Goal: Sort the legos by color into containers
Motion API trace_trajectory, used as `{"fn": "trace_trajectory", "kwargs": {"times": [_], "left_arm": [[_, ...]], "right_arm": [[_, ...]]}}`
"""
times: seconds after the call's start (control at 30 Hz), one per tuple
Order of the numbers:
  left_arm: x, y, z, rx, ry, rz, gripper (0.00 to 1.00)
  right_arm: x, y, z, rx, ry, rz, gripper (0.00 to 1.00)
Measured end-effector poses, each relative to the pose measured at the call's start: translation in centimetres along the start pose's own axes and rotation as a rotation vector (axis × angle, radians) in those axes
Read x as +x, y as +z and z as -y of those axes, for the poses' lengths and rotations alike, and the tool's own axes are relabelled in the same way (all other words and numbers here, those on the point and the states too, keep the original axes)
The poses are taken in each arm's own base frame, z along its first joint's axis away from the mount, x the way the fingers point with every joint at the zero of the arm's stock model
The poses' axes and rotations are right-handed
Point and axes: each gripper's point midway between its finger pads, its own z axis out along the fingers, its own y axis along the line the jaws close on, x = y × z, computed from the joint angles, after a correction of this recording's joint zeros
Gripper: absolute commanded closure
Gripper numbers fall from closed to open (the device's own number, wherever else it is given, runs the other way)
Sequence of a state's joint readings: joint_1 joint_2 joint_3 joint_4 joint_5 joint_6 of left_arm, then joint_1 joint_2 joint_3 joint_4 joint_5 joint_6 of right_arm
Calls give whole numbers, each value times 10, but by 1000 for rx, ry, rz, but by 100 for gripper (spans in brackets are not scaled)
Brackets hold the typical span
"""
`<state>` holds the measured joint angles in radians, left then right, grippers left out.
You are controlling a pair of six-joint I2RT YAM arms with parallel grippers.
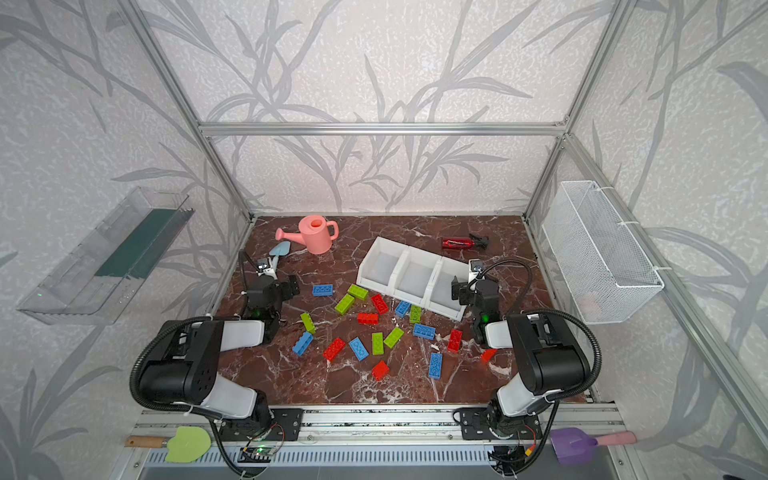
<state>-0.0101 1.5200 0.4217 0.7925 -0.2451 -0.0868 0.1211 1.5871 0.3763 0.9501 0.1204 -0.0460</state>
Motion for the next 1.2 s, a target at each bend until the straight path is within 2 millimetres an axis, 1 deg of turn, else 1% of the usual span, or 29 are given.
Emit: {"fn": "trace_trajectory", "kwargs": {"times": [0.13, 0.47, 1.2], "left_arm": [[0, 0, 0, 0, 0, 0, 1], [0, 0, 0, 0, 0, 0, 1], [0, 0, 0, 0, 0, 0, 1]], "right_arm": [[0, 0, -4, -15, -11, 2, 1], [-1, 0, -7, -26, -17, 3, 1], [-1, 0, -7, -26, -19, 3, 1]]}}
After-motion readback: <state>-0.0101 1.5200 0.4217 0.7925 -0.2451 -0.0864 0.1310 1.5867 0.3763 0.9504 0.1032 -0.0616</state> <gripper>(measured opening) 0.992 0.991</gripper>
